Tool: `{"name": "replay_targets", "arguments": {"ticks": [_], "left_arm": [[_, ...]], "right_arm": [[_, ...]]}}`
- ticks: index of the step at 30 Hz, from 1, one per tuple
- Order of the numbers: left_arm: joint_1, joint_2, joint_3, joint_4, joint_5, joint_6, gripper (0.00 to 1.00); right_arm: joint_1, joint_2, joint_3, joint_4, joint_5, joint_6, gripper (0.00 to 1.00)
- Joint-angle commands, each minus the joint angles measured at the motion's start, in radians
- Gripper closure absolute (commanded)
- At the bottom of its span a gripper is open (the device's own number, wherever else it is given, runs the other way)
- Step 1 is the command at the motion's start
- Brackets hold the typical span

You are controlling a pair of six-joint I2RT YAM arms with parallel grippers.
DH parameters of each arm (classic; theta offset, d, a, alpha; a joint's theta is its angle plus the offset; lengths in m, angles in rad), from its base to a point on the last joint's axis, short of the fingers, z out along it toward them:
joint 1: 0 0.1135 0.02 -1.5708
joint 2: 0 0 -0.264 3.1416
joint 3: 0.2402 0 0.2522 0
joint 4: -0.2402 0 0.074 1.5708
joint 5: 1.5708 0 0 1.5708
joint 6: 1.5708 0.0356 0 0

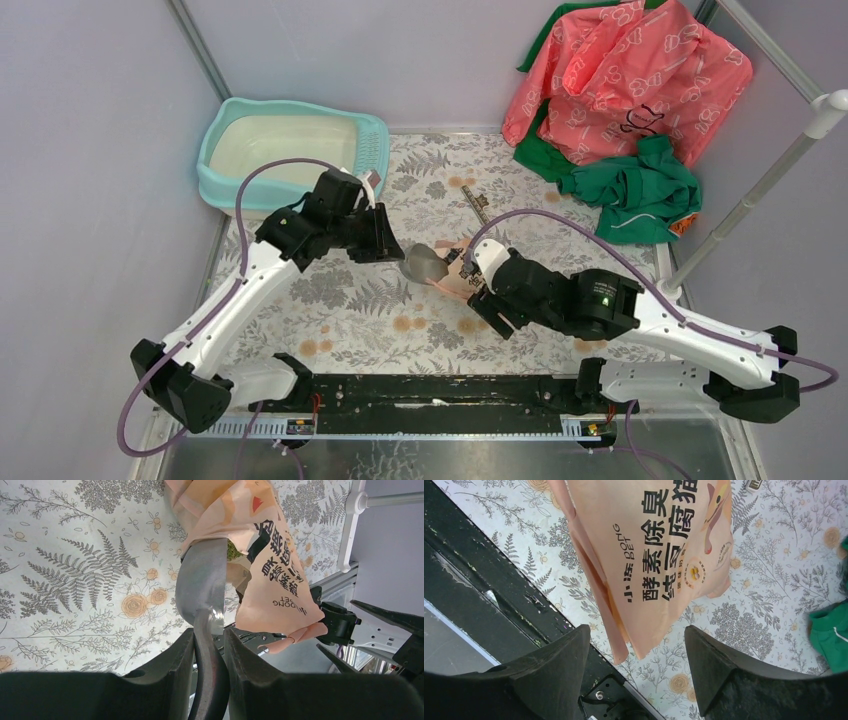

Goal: Fill the litter box with clean litter
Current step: 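Scoop the cat litter from the cat litter bag.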

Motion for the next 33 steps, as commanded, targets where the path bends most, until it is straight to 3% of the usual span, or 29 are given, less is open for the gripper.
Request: {"name": "replay_targets", "arguments": {"ticks": [1,8,14,26,29,33], "left_arm": [[0.003,0.019,0.057,0.067,-0.018,0.039,0.91],[0.003,0.034,0.099,0.054,-0.015,0.049,0.91],[0.002,0.034,0.110,0.045,-0.013,0.052,0.91],[0.003,0.039,0.131,0.033,-0.014,0.060,0.91],[0.003,0.041,0.136,0.034,-0.014,0.062,0.91],[0.003,0.050,0.141,0.035,-0.020,0.063,0.91]], "right_arm": [[0.039,-0.008,0.020,0.016,0.090,-0.009,0.23],[0.051,0.047,-0.022,0.068,0.079,-0.036,0.21],[0.050,0.087,-0.036,0.112,0.121,-0.048,0.34],[-0.036,0.188,-0.023,0.086,0.176,-0.056,0.42],[-0.069,0.191,-0.015,0.089,0.174,-0.061,0.52],[-0.105,0.187,0.015,0.078,0.192,-0.067,0.96]]}}
